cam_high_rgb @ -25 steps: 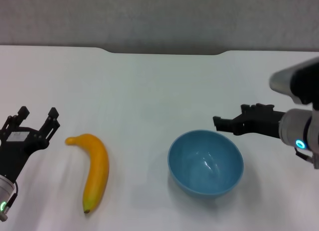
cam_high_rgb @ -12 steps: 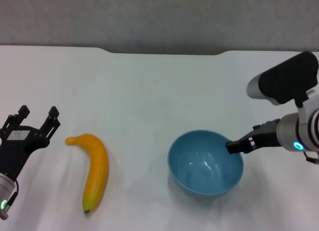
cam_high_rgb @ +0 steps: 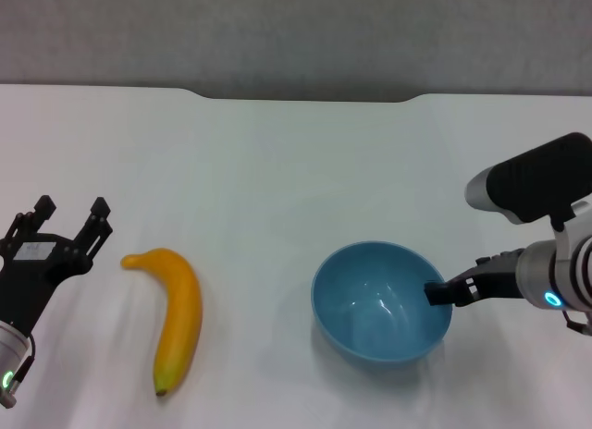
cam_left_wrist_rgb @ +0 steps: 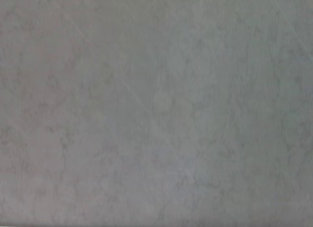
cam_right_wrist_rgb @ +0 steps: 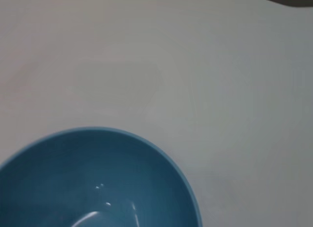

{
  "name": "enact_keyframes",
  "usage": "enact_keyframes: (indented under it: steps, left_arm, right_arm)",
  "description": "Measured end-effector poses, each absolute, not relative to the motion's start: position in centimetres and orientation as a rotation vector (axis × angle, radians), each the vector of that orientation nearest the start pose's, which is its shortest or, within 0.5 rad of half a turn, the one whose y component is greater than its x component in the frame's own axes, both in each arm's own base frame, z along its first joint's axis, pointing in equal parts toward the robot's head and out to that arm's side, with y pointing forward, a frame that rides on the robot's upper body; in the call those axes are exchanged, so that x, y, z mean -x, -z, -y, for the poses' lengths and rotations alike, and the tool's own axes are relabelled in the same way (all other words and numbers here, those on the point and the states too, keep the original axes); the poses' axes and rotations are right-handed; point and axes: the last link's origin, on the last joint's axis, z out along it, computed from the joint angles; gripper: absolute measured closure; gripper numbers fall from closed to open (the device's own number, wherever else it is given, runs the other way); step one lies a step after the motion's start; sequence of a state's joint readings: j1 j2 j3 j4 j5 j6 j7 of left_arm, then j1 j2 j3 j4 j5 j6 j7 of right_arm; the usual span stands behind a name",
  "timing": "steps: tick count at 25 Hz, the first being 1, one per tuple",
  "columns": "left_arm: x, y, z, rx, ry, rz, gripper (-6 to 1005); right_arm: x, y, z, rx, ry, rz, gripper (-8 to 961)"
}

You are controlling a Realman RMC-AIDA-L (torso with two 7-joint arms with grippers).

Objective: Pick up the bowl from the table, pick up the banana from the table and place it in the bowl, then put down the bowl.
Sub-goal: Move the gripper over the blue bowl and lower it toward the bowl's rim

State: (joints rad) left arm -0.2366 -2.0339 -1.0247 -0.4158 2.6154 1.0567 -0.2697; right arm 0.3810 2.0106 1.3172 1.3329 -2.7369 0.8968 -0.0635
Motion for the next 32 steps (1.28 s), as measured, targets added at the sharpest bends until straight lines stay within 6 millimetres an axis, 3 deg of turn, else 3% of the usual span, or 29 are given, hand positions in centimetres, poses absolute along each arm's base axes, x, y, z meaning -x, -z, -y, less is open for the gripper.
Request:
enact_keyframes:
  steps: [9,20,28,32]
  left_arm:
    - [33.1,2.0,-30.1,1.646,0.792,0.677,179]
    - [33.2,2.0,-30.0,1.644,0.789,0.676,174]
    - [33.2,2.0,-30.0,1.643,0.790,0.677,170]
    - [33.2,2.0,-30.0,1.642,0.789,0.678,168]
  right_arm:
    - [-23.3,5.8,-35.4,2.179,0.228,-1.010,73]
    - [-23.2,6.2,-35.4,2.189,0.201,-0.972,182]
    - [-23.3,6.1,-35.4,2.190,0.205,-0.962,409]
    - [-23.6,6.1,-35.2,2.187,0.214,-0.965,608]
